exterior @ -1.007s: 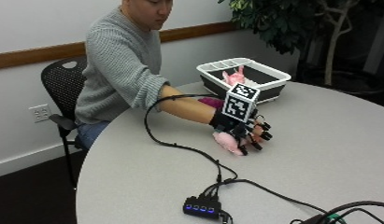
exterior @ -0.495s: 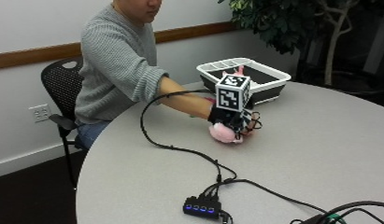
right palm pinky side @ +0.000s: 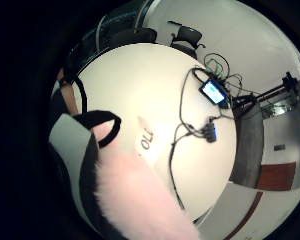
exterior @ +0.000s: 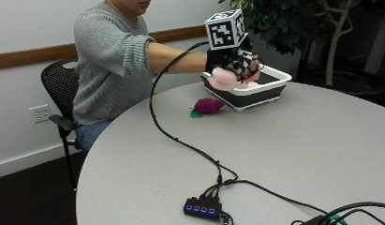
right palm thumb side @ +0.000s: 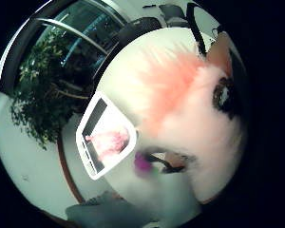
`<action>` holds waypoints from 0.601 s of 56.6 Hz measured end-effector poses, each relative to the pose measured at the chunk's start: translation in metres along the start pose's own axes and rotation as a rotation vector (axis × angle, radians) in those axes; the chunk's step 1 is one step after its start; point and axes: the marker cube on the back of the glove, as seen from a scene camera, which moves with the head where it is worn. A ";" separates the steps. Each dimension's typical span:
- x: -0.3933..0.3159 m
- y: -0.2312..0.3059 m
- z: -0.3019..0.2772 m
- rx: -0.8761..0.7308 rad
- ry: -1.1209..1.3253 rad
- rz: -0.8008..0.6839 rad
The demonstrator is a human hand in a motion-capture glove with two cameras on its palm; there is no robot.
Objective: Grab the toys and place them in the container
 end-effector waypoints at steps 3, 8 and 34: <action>-0.037 -0.002 0.000 -0.004 -0.038 -0.063; -0.117 -0.010 0.007 -0.005 -0.017 -0.176; -0.291 -0.014 0.071 -0.123 -0.099 -0.423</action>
